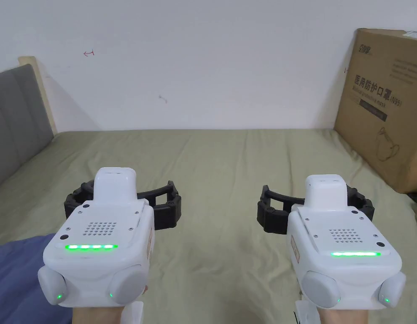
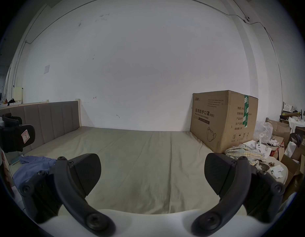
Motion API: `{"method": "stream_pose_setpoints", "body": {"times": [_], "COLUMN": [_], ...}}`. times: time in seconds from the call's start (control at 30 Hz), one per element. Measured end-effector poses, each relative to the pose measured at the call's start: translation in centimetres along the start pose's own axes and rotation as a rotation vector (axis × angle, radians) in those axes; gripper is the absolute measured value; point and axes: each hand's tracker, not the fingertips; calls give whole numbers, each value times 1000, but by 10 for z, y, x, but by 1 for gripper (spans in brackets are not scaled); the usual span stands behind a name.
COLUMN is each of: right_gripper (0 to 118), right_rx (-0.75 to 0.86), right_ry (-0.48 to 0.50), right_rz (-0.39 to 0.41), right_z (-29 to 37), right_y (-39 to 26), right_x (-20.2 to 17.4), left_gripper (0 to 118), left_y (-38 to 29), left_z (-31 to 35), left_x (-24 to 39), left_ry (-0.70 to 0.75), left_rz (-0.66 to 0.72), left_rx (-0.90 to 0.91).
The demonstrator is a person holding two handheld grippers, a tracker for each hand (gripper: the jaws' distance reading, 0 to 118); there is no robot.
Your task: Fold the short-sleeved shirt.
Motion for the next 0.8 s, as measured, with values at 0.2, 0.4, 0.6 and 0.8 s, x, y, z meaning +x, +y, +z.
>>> {"method": "stream_pose_setpoints", "body": {"times": [0.2,0.4,0.6,0.8], "right_gripper": [118,118,118,118], "right_rx": [-8,0,-8,-4], "right_ry": [-2,-37,-20,-8], "right_rz": [-13,4,-19,2], "right_z": [-1,-1,-1,-1], "right_y": [0,0,0,0], "right_x": [2,2,4,0], "left_gripper": [116,116,116,116], "left_y": [0,2,2,2], "left_z": [0,0,1,0], "left_x": [2,1,1,-1], "left_ry": [-2,2,8,18], "left_rz": [-13,-7,1,6], "left_rx": [1,1,-3,-16]}}
